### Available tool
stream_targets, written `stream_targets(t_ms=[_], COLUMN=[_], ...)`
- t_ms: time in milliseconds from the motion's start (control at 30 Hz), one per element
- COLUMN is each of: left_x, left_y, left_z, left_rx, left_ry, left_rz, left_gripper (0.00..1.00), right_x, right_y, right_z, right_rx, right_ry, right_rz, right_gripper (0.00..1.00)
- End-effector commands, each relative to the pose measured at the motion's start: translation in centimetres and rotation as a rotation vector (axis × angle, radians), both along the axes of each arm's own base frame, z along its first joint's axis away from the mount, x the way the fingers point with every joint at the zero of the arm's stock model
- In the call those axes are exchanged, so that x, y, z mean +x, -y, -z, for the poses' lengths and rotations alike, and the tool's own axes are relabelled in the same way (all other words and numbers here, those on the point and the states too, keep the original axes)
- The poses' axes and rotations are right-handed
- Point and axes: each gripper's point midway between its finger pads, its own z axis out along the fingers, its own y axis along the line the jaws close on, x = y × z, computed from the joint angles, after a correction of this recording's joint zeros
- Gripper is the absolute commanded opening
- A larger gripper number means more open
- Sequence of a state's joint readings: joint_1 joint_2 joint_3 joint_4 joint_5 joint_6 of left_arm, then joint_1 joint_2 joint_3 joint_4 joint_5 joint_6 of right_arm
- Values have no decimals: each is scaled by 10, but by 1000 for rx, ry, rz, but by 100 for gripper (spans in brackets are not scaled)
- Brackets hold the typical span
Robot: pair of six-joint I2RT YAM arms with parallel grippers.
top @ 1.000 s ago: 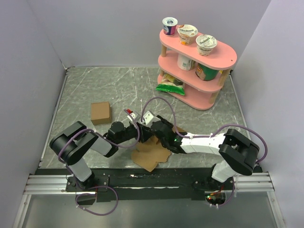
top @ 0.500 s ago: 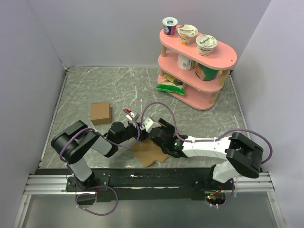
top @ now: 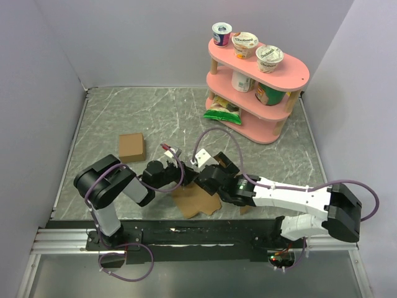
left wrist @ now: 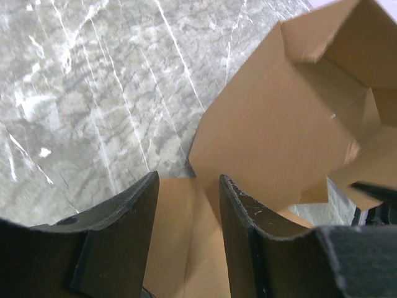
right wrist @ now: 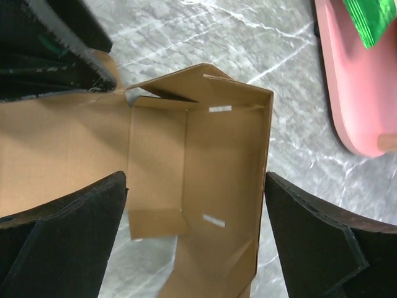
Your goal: Fold the paper box
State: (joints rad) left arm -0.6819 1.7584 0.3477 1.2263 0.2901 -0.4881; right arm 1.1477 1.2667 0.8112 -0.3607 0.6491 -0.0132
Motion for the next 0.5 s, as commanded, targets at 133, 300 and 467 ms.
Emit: stream_targets(t_ms=[133, 300, 467], left_x=[-9, -8, -4], left_y=[3, 1, -6], left_z=[1, 12, 22], left_rx=[-47, -23, 7], left_ry=[-24, -59, -85], left_rz=[-15, -42, -95], left_gripper=[49, 47, 45], right_x=[-4, 0, -7], right_y=[13, 44, 62], right_z=[-43, -44, -44], right_rx=[126, 156, 268], right_ry=[-27, -85, -207], right_rz=[135, 246, 368], right_gripper=[95, 89, 87])
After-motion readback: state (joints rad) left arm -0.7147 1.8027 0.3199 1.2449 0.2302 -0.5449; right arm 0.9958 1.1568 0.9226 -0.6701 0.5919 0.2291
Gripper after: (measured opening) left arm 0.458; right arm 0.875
